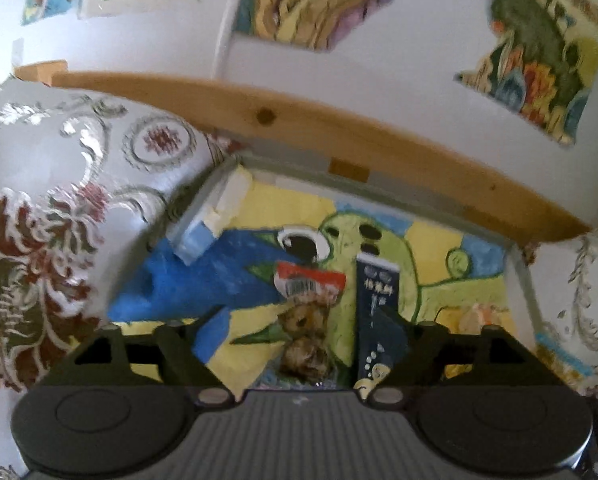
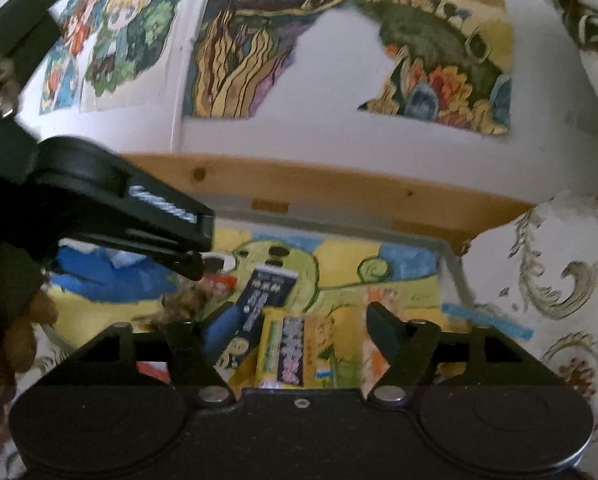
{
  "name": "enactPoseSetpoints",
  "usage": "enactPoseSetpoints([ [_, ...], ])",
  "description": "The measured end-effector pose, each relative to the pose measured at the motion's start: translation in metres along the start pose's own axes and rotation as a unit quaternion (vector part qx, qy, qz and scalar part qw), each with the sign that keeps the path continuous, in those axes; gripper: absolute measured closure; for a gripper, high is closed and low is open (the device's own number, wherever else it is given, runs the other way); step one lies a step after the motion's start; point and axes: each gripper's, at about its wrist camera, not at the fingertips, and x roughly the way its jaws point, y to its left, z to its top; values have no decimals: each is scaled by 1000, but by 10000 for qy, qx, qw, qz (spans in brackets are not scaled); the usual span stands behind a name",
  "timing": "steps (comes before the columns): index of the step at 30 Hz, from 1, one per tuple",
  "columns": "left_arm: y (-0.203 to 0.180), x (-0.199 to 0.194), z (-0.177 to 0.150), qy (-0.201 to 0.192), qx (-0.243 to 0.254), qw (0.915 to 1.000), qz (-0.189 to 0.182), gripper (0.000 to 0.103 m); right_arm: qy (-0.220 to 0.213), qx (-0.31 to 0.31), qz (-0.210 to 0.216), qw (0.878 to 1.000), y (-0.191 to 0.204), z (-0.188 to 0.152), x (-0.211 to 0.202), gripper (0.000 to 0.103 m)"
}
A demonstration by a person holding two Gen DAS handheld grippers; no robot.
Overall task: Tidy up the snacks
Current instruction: 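Release cookie bag into tray with left tool while right releases biscuit pack, then move both open tools back over the remaining snacks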
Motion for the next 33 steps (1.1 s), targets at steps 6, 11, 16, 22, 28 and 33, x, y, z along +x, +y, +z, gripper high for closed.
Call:
enactPoseSetpoints([
  [6, 17, -40, 6, -447, -400, 9982, -1, 7, -169, 151, -97, 9997, -3, 20, -26, 16],
  [11, 29, -76, 5, -684, -516, 9963, 85, 3, -315, 341, -128, 9988, -6, 37, -60, 7],
  [16, 34, -114, -7, -950, -411, 9946, 93, 1, -532, 391, -187, 9976, -4, 52, -98, 1],
  [22, 39, -157, -22, -1174, -304, 9926, 18, 0, -644, 588, -270, 9958, -5, 58, -144, 1],
  [28, 43, -190, -39, -1286, -318, 9911, -95, 0, -637, 593, -414, 9953, -1, 49, -183, 1],
  [33, 50, -211, -53, -1343, -325, 9903, -125, 0, -601, 624, -591, 9945, 1, 33, -212, 1],
])
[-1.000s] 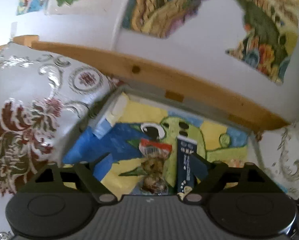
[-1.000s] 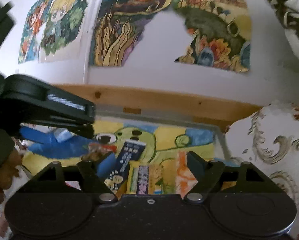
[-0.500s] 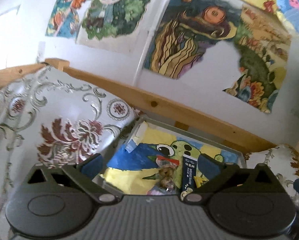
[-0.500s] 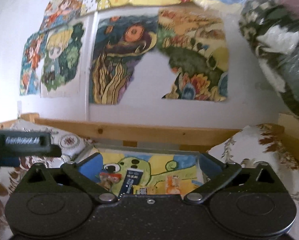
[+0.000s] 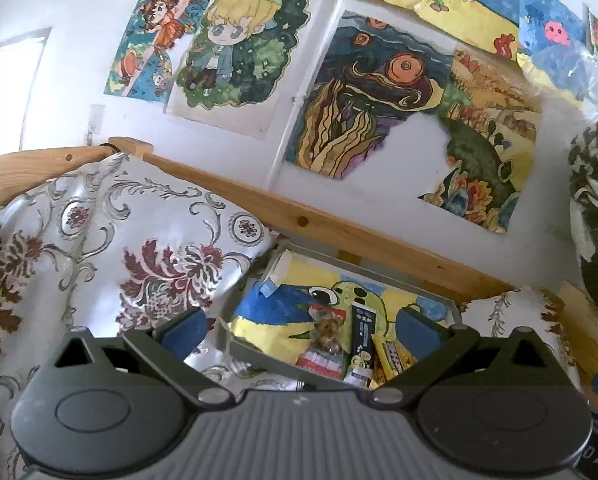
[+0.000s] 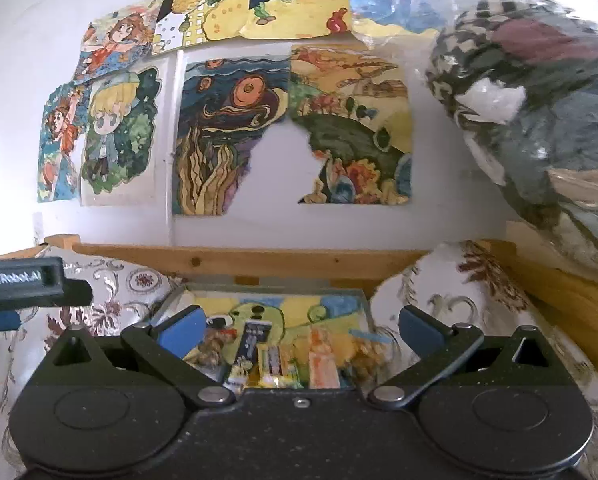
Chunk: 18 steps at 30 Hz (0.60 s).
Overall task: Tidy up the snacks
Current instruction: 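Move both open tools back over the remaining snacks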
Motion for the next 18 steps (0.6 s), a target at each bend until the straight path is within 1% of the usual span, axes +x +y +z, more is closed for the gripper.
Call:
enactPoseSetpoints([
  [9, 19, -31, -22, 2, 97, 9999, 102, 0, 102, -13, -181, 9998, 2, -23, -33, 1],
  [15, 32, -45, -39, 48, 201, 9995, 255, 0, 224, -149, -119, 9996, 6, -35, -49, 1],
  [18, 38, -50, -49, 184, 186, 9992, 306, 0, 377, -236, -70, 9990, 9, -44, -57, 1],
])
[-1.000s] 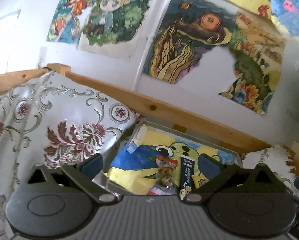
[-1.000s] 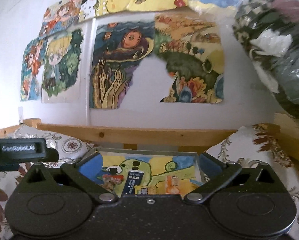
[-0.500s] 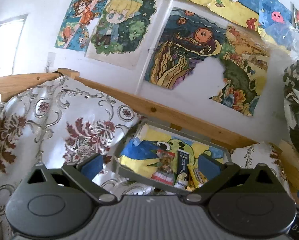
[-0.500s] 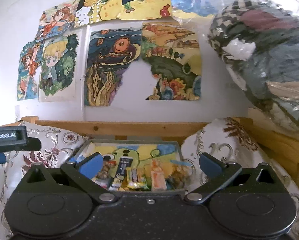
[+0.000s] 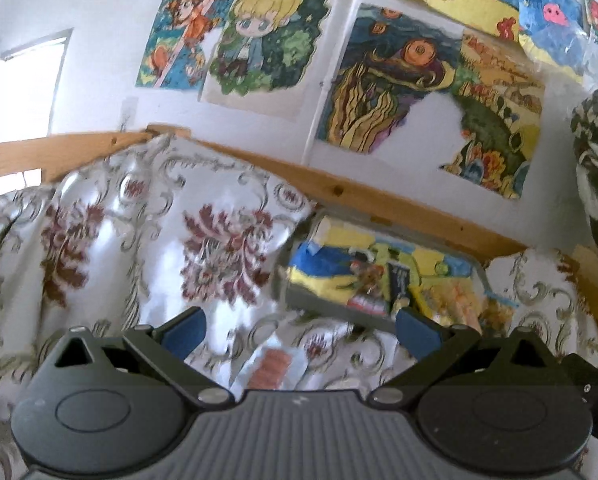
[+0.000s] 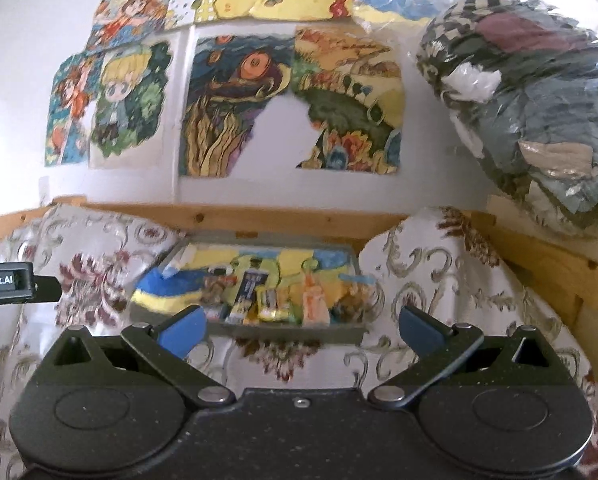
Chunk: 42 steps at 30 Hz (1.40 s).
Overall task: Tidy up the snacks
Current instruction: 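Move both open tools back over the remaining snacks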
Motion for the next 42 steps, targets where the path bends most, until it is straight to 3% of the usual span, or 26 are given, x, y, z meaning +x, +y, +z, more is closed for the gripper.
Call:
enactPoseSetpoints([
  [9, 16, -6, -34, 415, -58, 9990, 131, 0, 567, -279, 136, 9979, 13, -29, -12, 1],
  [18, 14, -8, -56, 732, 306, 9968, 117, 0, 1068, -260, 146, 9938, 17, -45, -11, 1],
  [28, 8, -11, -69, 907, 721, 9932, 88, 0, 1483, -386, 126, 9881, 21, -56, -4, 1],
  [42, 9, -7, -76, 1115, 867, 9898, 158, 0, 1798, -479, 129, 9824, 23, -62, 5, 1],
])
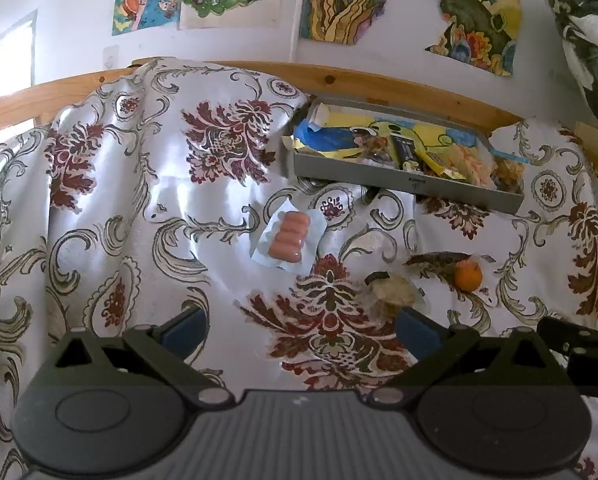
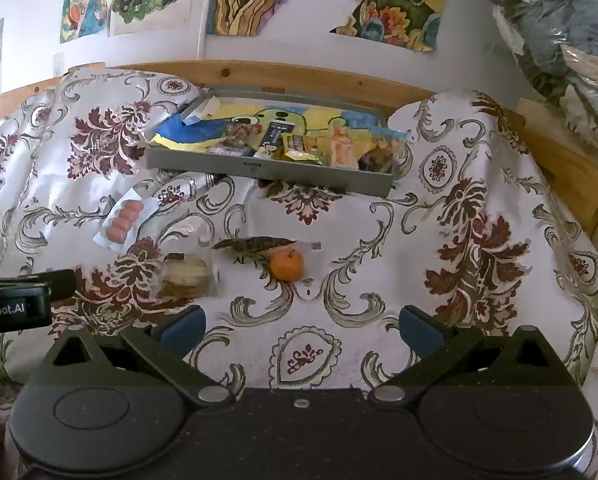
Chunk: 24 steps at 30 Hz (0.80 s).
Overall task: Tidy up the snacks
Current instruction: 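Move both open tools back over the remaining snacks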
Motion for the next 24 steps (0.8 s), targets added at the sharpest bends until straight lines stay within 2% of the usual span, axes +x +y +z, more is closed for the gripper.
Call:
enactPoseSetpoints([
  [12, -2, 6, 1, 114, 121, 9999, -1, 0, 80, 39, 74, 9999, -4, 8, 6, 1],
  [24, -12, 19, 6, 187, 302, 9993, -113, 0, -86, -334, 189, 9992, -16, 35, 18, 1],
])
